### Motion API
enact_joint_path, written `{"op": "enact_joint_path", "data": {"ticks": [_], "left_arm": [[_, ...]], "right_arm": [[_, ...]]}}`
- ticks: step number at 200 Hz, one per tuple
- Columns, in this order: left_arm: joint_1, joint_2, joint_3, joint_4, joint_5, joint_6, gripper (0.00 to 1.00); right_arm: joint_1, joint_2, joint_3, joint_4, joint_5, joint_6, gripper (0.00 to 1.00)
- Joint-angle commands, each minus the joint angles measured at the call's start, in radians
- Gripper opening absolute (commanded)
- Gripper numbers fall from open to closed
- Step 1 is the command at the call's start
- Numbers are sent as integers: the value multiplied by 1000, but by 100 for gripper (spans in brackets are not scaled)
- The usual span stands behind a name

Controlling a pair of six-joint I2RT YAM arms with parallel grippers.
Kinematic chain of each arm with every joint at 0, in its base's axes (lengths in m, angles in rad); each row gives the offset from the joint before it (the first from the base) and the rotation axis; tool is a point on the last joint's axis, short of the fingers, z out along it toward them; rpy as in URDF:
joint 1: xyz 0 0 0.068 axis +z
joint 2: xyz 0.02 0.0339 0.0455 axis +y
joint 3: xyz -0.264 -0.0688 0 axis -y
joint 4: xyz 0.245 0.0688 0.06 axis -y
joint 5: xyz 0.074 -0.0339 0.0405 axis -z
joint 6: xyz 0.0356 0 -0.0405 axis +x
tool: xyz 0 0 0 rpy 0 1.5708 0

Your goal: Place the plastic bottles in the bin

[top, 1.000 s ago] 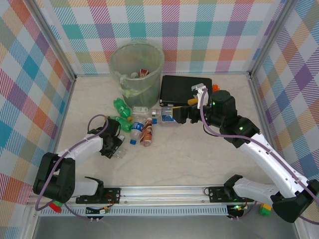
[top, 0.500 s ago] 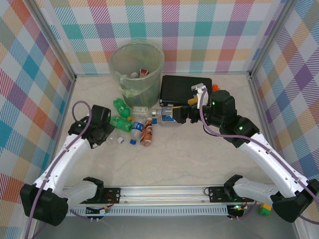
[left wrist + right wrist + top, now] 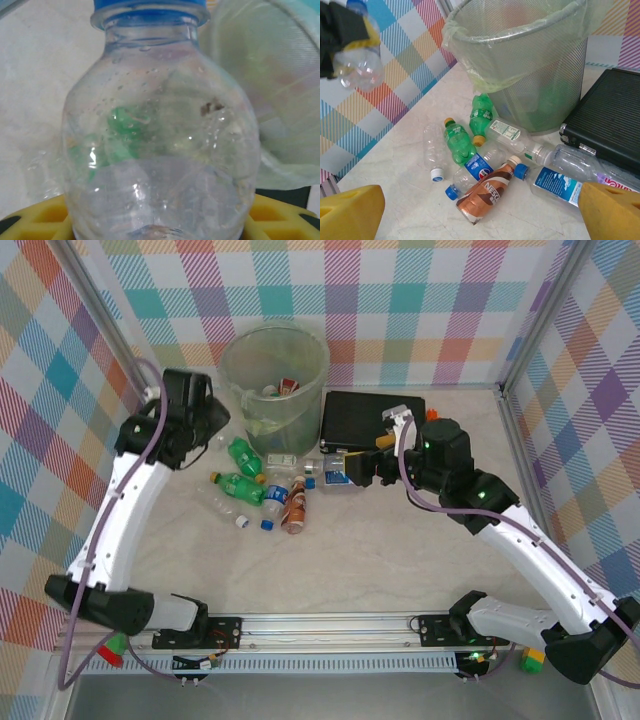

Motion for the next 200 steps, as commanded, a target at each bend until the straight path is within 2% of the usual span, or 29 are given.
{"op": "enact_joint_path", "data": {"ticks": [1,44,95,159,200], "left_arm": [[-16,98,147,15,23,76,53],[-22,303,384,109,121,62,53],[-22,546,646,169,177,8,53],[-21,686,671,399,261,-108,53],[-21,731,673,492,299,-210,53]], "right_arm": [[4,-6,46,3,1,-28,99],[4,-12,66,-7,4,-33,99],[5,-16,92,-28,30,-44,99],[4,-33,97,-44,67,-47,99],[5,-41,89,-44,75,-37,99]]}}
